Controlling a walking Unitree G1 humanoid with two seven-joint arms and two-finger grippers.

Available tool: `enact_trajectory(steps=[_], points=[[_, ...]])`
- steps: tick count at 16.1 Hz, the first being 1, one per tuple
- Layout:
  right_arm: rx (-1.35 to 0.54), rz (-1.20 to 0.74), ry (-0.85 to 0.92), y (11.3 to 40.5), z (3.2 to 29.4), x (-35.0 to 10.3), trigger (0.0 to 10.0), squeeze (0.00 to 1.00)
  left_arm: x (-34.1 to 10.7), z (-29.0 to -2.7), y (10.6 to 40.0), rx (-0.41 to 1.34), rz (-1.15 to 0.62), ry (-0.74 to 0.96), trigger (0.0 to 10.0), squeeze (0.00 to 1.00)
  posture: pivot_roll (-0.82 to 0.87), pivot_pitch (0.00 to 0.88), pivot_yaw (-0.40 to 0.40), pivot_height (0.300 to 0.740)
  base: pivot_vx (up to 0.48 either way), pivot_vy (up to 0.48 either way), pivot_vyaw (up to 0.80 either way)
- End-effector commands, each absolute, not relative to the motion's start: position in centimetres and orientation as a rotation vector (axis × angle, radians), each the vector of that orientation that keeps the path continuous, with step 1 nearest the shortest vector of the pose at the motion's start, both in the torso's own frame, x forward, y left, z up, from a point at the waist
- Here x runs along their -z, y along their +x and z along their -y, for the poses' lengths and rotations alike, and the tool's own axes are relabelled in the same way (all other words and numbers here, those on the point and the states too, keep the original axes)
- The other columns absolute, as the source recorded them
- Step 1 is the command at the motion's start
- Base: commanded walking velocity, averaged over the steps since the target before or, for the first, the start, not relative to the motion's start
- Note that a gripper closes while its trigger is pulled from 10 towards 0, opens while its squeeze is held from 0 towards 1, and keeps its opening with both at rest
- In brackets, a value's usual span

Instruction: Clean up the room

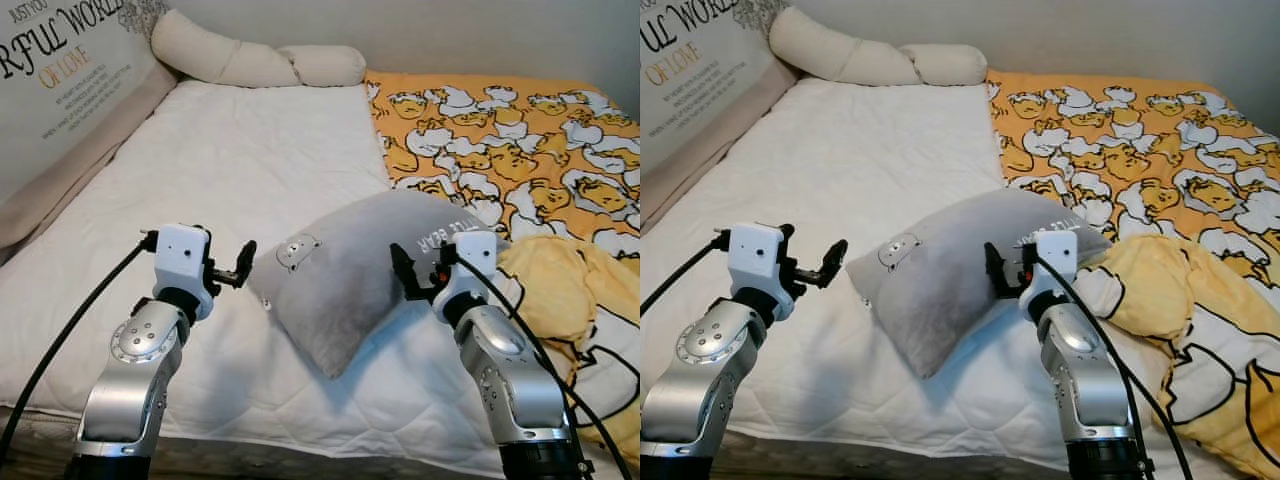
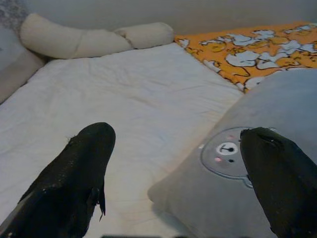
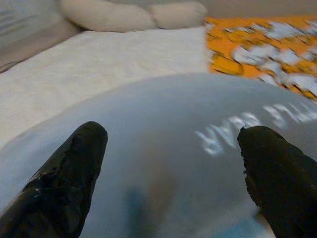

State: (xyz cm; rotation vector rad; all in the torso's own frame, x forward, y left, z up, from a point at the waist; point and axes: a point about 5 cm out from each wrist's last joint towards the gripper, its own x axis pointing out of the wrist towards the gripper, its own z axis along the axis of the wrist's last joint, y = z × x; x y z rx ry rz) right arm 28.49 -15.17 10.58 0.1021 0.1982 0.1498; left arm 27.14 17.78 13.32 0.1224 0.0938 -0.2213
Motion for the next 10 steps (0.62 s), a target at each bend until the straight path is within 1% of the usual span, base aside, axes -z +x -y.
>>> enact_trajectory(steps=[1, 4, 6, 8, 9, 10], points=[[-0.089, -0.225, 0.126, 28.8, 16.2, -10.5, 10.0, 1.0, -13.6, -17.5, 27.1, 0.242, -0.09, 0.128, 10.0, 0.0, -0.1, 0.0, -0.008, 0.74, 0.0, 0.0, 0.0], [-0.037, -0.285, 0.16, 28.8, 16.6, -10.6, 10.0, 1.0, -13.3, -17.7, 26.5, 0.236, -0.101, 0.13, 10.0, 0.0, -0.1, 0.0, -0.005, 0.74, 0.0, 0.0, 0.0], [0.009, -0.328, 0.272, 28.6, 16.6, -10.7, 10.0, 1.0, -13.3, -17.7, 26.1, 0.248, -0.107, 0.127, 10.0, 0.0, -0.1, 0.0, -0.009, 0.74, 0.0, 0.0, 0.0], [-0.022, -0.381, 0.444, 28.3, 16.0, -10.6, 10.0, 1.0, -13.6, -17.2, 25.2, 0.363, -0.123, 0.116, 10.0, 0.0, -0.1, 0.0, -0.012, 0.74, 0.0, 0.0, 0.0], [-0.074, -0.427, 0.537, 28.2, 15.3, -10.1, 10.0, 1.0, -13.7, -17.2, 24.6, 0.447, -0.146, 0.121, 10.0, 0.0, -0.1, 0.0, -0.014, 0.74, 0.0, 0.0, 0.0], [-0.097, -0.442, 0.551, 28.1, 15.1, -9.9, 10.0, 1.0, -13.8, -17.2, 24.4, 0.469, -0.15, 0.126, 10.0, 0.0, -0.1, 0.0, -0.014, 0.74, 0.0, 0.0, 0.0]])
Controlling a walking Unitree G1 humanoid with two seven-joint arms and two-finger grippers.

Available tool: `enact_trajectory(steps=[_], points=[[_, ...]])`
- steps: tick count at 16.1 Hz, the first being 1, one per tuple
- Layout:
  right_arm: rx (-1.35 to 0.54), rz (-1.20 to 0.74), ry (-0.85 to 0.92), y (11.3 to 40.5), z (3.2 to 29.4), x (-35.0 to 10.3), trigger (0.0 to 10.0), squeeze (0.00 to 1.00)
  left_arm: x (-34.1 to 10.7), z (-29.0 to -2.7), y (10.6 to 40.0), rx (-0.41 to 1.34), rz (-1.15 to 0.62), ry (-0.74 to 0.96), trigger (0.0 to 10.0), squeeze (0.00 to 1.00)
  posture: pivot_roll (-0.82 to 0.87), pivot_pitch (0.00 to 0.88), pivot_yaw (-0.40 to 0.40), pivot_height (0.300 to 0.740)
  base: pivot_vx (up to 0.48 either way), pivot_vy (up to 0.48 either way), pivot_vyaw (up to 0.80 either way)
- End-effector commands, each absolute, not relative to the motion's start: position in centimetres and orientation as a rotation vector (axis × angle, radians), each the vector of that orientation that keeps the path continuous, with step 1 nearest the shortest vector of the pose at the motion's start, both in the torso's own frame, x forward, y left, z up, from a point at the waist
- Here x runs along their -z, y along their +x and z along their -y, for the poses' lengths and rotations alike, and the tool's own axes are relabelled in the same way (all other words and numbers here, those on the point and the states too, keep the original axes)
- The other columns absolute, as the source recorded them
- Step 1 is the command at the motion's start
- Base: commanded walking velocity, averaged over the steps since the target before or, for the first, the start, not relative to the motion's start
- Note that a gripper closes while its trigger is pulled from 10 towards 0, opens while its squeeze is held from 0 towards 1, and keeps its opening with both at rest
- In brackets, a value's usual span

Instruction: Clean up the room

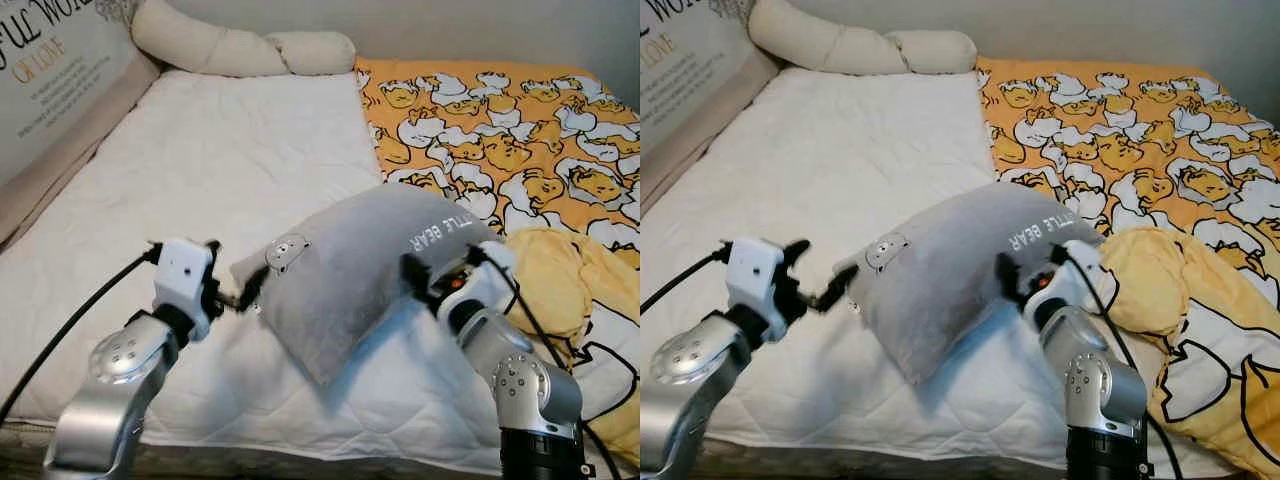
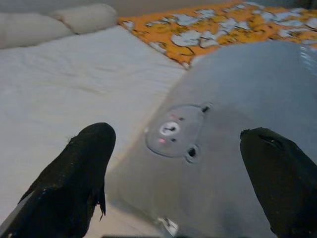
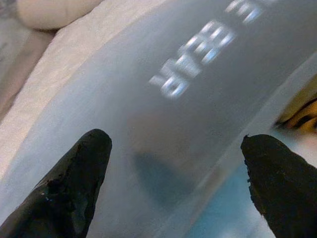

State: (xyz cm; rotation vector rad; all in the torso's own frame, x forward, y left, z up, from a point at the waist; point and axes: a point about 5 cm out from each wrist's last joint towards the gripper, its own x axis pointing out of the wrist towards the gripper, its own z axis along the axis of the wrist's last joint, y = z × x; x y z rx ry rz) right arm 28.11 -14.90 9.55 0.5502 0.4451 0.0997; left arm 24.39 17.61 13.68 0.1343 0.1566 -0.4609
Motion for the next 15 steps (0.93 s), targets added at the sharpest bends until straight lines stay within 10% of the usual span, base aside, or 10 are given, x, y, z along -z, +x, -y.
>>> enact_trajectory(steps=[1, 7, 10, 12, 15], points=[[-0.13, -0.495, 0.602, 28.5, 14.2, -8.9, 10.0, 1.0, -13.9, -17.1, 23.9, 0.534, -0.174, 0.136, 10.0, 0.0, -0.09, 0.0, -0.011, 0.74, 0.0, 0.0, 0.0], [-0.002, -0.706, 0.689, 32.4, 11.6, -6.0, 10.0, 0.9, -14.4, -16.4, 23.2, 0.664, -0.224, 0.168, 10.0, 0.0, -0.08, 0.0, -0.012, 0.74, 0.0, 0.0, 0.0], [0.004, -0.736, 0.764, 33.3, 10.8, -5.7, 10.0, 0.0, -14.5, -16.7, 23.3, 0.668, -0.236, 0.172, 10.0, 0.0, -0.07, 0.0, -0.017, 0.74, 0.0, 0.0, 0.0], [0.019, -0.73, 0.833, 33.5, 10.9, -5.7, 0.0, 0.0, -14.5, -16.9, 23.1, 0.687, -0.261, 0.172, 10.0, 0.0, -0.07, 0.0, -0.02, 0.74, 0.0, 0.0, 0.0], [0.005, -0.745, 0.834, 33.3, 10.8, -5.3, 0.0, 0.0, -14.1, -16.8, 22.2, 0.749, -0.301, 0.168, 10.0, 0.0, -0.07, 0.0, -0.035, 0.74, 0.0, 0.0, 0.0]])
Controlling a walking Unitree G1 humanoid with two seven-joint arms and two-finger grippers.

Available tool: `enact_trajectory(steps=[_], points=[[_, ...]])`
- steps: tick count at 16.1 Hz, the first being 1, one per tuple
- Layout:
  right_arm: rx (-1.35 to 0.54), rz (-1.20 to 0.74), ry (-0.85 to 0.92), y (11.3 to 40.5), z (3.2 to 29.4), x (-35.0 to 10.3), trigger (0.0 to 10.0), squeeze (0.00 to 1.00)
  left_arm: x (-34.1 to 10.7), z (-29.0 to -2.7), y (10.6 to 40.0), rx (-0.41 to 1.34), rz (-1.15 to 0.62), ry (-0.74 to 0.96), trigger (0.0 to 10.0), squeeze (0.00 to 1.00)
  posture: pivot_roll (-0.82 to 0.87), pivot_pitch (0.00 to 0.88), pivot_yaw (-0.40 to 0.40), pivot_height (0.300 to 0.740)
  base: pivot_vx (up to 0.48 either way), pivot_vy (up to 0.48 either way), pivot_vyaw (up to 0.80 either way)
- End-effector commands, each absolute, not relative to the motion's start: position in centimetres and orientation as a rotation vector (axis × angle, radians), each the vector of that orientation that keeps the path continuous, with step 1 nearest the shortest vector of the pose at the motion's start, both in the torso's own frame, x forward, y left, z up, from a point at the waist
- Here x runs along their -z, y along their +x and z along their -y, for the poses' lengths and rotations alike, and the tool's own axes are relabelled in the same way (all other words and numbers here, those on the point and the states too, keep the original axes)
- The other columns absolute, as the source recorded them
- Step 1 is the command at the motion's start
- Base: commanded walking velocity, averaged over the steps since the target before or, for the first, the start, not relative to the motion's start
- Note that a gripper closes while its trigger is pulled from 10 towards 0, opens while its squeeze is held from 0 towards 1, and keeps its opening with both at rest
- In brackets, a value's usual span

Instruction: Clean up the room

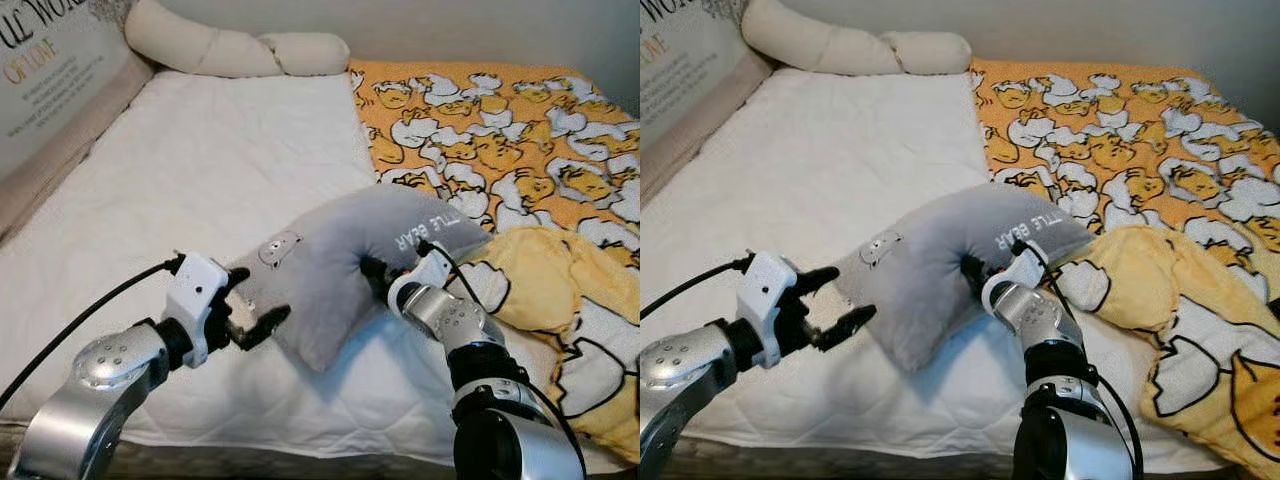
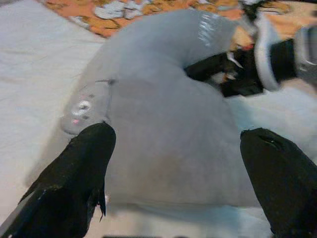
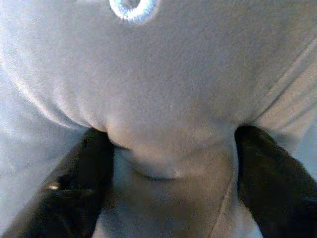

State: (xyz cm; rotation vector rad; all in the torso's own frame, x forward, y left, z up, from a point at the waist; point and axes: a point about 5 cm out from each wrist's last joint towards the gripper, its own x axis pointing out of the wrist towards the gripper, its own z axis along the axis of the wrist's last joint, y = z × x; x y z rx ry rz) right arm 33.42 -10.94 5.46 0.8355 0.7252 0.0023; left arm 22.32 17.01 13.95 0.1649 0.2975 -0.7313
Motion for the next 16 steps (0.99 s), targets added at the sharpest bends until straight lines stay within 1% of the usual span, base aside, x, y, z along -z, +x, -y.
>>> enact_trajectory(steps=[1, 3, 4, 14, 16], points=[[-0.004, -0.749, 0.819, 33.3, 10.8, -5.2, 0.0, 0.0, -14.1, -16.9, 22.0, 0.755, -0.307, 0.164, 10.0, 0.0, -0.07, 0.0, -0.035, 0.74, 0.0, 0.0, 0.0], [-0.013, -0.743, 0.812, 33.5, 10.7, -5.1, 0.0, 0.0, -14.2, -17.1, 22.1, 0.739, -0.302, 0.158, 10.0, 0.0, -0.07, 0.0, -0.037, 0.74, 0.0, 0.0, 0.0], [-0.031, -0.725, 0.771, 33.6, 10.8, -5.2, 0.0, 0.0, -14.4, -17.2, 22.2, 0.723, -0.295, 0.155, 10.0, 0.0, -0.07, 0.0, -0.038, 0.74, 0.0, 0.0, 0.0], [-0.031, -0.707, 0.767, 33.4, 11.1, -4.8, 0.0, 0.0, -14.5, -17.0, 21.1, 0.653, -0.283, 0.096, 10.0, 0.0, -0.06, 0.0, -0.041, 0.74, 0.0, 0.0, 0.0], [-0.035, -0.713, 0.765, 33.5, 11.0, -4.7, 0.0, 0.0, -14.5, -16.8, 20.7, 0.669, -0.292, 0.076, 10.0, 0.0, -0.05, 0.0, -0.048, 0.74, 0.0, 0.0, 0.0]])
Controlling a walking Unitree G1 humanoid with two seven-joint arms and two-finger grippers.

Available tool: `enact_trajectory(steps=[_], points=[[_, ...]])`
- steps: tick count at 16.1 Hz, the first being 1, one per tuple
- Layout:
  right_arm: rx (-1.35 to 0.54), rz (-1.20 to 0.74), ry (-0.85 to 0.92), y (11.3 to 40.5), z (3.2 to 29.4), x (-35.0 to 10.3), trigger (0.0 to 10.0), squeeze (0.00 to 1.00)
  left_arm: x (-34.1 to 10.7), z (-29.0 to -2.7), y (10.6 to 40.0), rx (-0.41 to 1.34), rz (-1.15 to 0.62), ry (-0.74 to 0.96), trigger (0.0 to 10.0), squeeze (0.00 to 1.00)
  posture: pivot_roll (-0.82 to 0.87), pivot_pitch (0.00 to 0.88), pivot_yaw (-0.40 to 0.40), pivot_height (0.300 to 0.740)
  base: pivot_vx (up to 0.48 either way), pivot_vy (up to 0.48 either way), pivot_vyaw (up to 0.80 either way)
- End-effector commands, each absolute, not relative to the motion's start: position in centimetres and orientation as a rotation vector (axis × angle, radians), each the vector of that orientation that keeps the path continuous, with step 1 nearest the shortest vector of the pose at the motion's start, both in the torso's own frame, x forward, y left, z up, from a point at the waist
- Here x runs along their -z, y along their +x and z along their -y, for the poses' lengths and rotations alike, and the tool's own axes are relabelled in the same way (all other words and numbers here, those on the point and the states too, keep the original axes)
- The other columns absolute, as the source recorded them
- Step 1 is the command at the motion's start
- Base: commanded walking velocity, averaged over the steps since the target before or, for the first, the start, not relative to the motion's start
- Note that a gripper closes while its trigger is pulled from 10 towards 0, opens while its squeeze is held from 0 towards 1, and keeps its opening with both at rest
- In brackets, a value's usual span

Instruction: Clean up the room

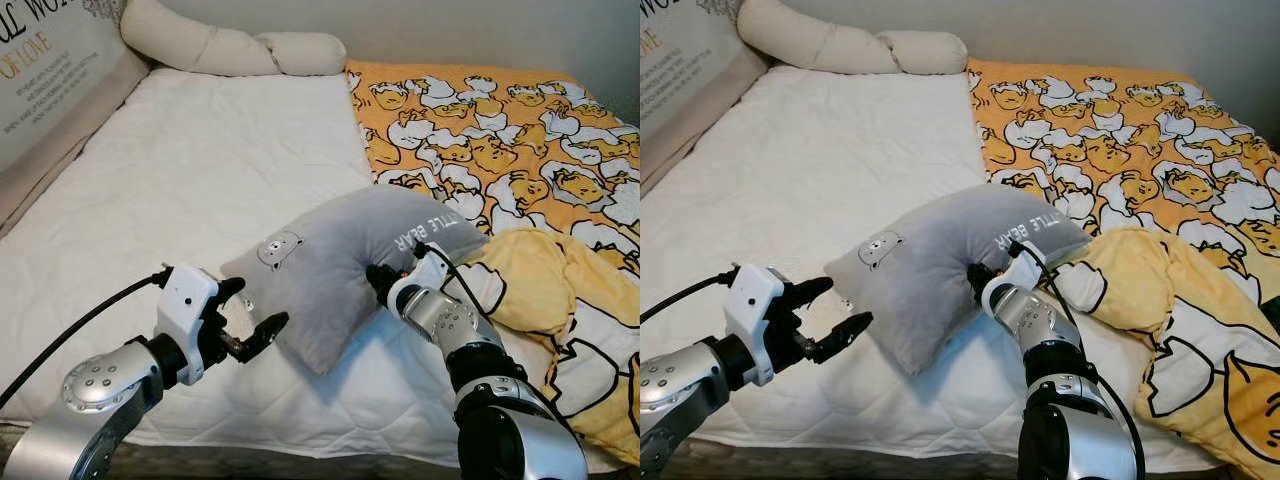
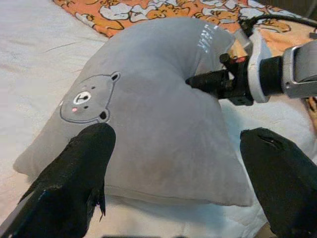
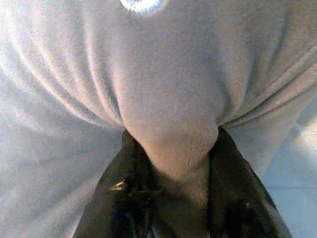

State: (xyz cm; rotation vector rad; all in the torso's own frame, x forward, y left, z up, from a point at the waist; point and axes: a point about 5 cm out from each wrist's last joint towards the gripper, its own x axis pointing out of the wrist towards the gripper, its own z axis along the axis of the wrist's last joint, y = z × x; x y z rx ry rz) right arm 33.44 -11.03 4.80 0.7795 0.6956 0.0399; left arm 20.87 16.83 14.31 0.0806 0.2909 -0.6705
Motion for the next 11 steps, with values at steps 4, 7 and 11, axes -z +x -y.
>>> enact_trajectory(steps=[4, 7, 11], points=[[-0.061, -0.706, 0.753, 34.0, 10.5, -5.3, 0.0, 0.0, -13.6, -16.8, 21.1, 0.729, -0.338, 0.084, 10.0, 0.0, -0.05, 0.0, -0.05, 0.74, 0.0, 0.0, 0.0], [-0.069, -0.69, 0.731, 34.4, 10.5, -5.8, 0.0, 0.0, -13.5, -17.1, 21.7, 0.72, -0.334, 0.084, 10.0, 0.0, -0.05, 0.0, -0.052, 0.74, 0.0, 0.0, 0.0], [-0.18, -0.606, 0.698, 36.3, 9.2, -9.3, 0.0, 0.0, -13.3, -18.6, 21.9, 0.692, -0.36, 0.128, 10.0, 0.0, -0.04, 0.0, -0.047, 0.74, 0.0, 0.0, 0.0]])
